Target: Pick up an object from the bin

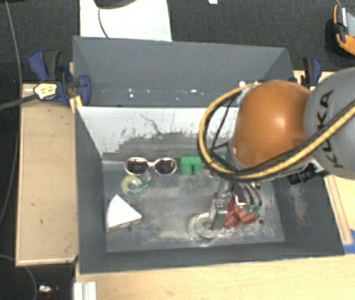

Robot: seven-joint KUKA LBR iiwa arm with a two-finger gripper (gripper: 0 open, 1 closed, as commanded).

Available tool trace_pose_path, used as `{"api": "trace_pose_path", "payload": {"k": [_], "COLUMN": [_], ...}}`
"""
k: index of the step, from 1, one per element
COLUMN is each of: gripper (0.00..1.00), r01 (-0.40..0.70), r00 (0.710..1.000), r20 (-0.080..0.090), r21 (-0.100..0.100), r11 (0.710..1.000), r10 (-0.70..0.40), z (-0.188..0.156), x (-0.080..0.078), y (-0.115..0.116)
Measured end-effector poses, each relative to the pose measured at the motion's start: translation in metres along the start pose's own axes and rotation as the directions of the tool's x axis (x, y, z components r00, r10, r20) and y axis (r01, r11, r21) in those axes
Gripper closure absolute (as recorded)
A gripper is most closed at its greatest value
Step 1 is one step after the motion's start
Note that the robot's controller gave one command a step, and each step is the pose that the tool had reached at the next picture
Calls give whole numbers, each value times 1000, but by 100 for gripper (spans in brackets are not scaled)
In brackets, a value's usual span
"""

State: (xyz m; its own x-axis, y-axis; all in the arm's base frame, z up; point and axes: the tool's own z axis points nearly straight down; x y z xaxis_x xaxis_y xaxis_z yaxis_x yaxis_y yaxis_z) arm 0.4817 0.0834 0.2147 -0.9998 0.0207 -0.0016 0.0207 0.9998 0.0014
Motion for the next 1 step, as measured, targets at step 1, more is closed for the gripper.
{"api": "trace_pose_path", "payload": {"k": [1], "gripper": [0], "r01": [0], "r00": [1000], "r20": [0], "r21": [0], "r11": [1000], "r10": [0], "z": [0], "x": [0], "y": [0]}}
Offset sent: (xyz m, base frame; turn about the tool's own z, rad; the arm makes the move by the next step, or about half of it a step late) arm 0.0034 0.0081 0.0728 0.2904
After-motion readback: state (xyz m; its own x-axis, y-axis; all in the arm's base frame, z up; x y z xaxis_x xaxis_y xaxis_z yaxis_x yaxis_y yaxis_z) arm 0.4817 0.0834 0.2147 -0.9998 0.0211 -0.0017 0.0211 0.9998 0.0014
